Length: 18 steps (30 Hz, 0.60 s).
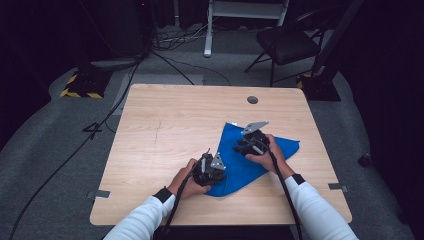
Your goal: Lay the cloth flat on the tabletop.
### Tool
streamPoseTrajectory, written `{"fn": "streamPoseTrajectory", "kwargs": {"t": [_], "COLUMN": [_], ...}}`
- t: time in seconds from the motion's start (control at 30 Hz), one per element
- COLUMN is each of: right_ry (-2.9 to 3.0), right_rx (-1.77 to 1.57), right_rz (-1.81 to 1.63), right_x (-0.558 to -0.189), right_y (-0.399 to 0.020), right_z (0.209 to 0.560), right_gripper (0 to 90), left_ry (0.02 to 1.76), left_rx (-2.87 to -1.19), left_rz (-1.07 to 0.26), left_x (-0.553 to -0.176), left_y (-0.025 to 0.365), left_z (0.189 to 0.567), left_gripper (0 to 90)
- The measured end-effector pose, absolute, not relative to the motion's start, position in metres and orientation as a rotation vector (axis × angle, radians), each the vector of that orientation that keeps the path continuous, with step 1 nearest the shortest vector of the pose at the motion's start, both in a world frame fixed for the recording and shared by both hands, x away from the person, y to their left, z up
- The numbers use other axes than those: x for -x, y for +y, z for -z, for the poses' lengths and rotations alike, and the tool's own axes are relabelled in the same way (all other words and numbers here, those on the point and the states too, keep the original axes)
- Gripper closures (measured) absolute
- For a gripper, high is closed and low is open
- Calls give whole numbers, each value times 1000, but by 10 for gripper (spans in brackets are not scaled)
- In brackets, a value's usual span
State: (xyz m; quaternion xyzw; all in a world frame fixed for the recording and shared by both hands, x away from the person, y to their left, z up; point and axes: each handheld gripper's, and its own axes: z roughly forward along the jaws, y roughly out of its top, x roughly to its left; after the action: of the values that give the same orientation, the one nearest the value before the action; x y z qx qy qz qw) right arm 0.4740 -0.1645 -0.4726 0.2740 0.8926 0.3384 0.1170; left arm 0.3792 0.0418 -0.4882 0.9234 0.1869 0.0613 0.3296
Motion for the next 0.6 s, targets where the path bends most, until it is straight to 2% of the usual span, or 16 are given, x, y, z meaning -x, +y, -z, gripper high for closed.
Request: {"fn": "streamPoseTrajectory", "kwargs": {"t": [0.13,0.3,0.33,0.4,0.43,0.5,0.6], "right_ry": [2613,2605,2622,2625,2627,2614,2610], "right_rx": [-807,-833,-825,-820,-819,-832,-847], "right_rz": [-944,-917,-926,-927,-932,-936,-958], "right_x": [-468,-467,-465,-464,-463,-463,-464], "right_y": [-150,-144,-144,-144,-144,-146,-150], "right_z": [480,486,485,485,485,485,485], "right_gripper": [489,517,627,704,775,844,881], "left_ry": [472,468,471,474,475,478,484], "left_rx": [-2417,-2416,-2415,-2415,-2413,-2410,-2403], "left_rz": [-150,-160,-159,-154,-153,-146,-137], "left_x": [-372,-369,-369,-369,-369,-370,-370], "left_y": [41,40,40,41,41,41,42], "left_z": [488,489,489,489,489,489,489], "left_gripper": [778,762,762,758,757,756,755]}}
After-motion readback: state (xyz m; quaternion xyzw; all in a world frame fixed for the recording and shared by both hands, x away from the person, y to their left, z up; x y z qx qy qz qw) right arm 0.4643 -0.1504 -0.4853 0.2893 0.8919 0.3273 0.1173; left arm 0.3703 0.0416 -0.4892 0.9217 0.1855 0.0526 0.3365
